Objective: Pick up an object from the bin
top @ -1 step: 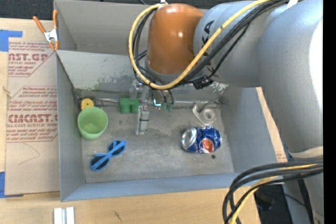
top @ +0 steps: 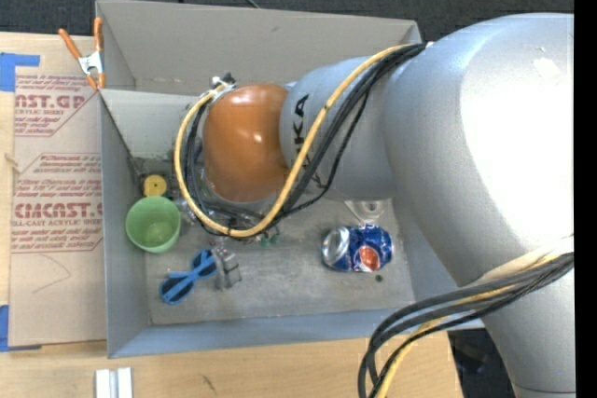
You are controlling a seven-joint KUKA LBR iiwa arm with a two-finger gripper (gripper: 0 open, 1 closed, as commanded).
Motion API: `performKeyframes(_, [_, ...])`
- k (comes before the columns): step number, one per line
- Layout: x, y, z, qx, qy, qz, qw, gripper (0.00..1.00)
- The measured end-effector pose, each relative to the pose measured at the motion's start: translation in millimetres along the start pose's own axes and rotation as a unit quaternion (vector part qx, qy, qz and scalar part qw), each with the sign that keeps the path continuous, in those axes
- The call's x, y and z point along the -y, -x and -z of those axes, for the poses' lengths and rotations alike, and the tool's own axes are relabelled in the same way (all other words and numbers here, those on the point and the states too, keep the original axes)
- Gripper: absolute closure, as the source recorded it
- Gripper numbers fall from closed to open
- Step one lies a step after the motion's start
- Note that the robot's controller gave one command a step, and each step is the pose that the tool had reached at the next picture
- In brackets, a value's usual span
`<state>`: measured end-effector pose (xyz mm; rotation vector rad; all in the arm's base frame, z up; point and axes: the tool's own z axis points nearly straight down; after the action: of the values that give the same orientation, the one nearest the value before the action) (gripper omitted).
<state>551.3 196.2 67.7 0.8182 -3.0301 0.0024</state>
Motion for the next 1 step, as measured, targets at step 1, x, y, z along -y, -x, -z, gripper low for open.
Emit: performKeyframes(1, [-57.1, -8.5, 1.8, 0.0020, 0.002, 0.158, 0.9874, 0.00])
